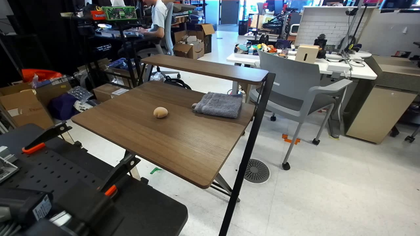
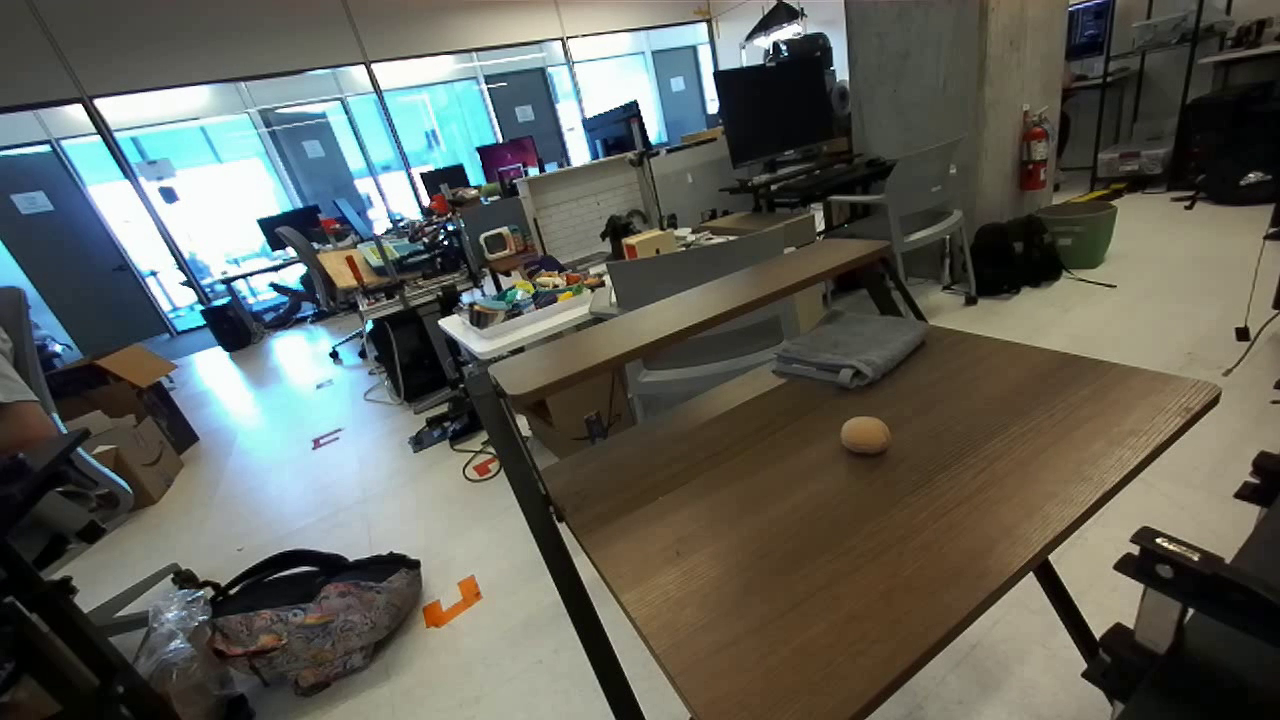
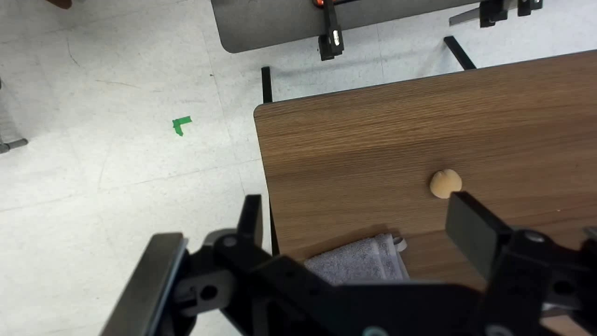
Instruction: Move the cookie to the left, use the grey towel to wipe the tabletop
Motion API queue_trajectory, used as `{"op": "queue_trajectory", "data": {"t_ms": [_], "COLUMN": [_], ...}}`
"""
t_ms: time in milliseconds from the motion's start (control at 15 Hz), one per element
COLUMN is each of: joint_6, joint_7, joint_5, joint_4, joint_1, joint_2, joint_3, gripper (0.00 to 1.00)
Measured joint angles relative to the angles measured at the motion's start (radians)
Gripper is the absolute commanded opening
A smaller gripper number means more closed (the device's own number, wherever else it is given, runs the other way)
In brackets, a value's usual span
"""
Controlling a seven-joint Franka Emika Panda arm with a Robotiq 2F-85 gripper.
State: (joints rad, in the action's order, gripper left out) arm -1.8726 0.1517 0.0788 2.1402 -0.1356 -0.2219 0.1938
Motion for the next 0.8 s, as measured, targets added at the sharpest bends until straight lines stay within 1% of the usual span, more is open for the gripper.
{"op": "queue_trajectory", "data": {"t_ms": [200, 333, 533, 800], "joint_6": [-0.08, -0.141, -0.181, -0.178], "joint_7": [-0.049, -0.074, -0.086, -0.089], "joint_5": [-0.015, -0.039, -0.094, -0.183], "joint_4": [-0.007, -0.037, -0.121, -0.253], "joint_1": [0.0, 0.008, 0.035, 0.067], "joint_2": [0.032, 0.086, 0.206, 0.399], "joint_3": [-0.002, -0.013, -0.05, -0.108], "gripper": [1.0, 1.0, 1.0, 1.0]}}
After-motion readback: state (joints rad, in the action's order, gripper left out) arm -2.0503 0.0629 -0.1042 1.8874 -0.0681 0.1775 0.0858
